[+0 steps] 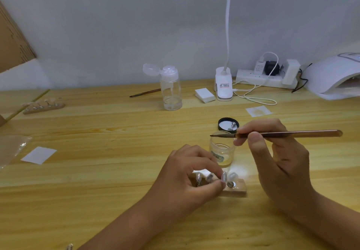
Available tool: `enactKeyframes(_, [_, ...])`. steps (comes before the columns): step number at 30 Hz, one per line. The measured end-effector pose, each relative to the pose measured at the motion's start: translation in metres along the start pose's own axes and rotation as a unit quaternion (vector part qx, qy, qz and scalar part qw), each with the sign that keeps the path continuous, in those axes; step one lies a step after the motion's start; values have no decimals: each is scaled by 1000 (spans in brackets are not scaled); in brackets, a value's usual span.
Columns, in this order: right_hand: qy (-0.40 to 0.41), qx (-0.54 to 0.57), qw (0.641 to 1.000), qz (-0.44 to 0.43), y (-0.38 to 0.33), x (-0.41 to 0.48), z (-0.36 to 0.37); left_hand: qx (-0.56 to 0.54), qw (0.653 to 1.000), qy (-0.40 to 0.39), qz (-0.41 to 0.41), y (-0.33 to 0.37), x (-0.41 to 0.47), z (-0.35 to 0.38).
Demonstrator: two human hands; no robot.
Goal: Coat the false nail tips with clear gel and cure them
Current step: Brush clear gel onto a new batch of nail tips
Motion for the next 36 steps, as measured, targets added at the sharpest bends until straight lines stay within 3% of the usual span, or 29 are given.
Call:
enactKeyframes(4, [0, -7, 1000, -1, -1, 0, 0, 2, 1000, 8, 11, 2, 0, -1])
enactKeyframes(15, [27, 11, 998, -61, -8, -4, -5, -55, 987, 149, -29, -1, 1, -19])
enactKeyframes(36, [-41, -13, 994, -100, -9, -9, 1, -35, 985, 164, -36, -4, 3, -21])
Point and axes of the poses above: each hand's wrist, its own x-axis towards the middle knuckle, its own z-axis out of the palm, y = z × x, the point moved 3 cm from there along x, towards the middle knuckle, and after that the axes turned 10 degrees about y, right-handed, at the moved point
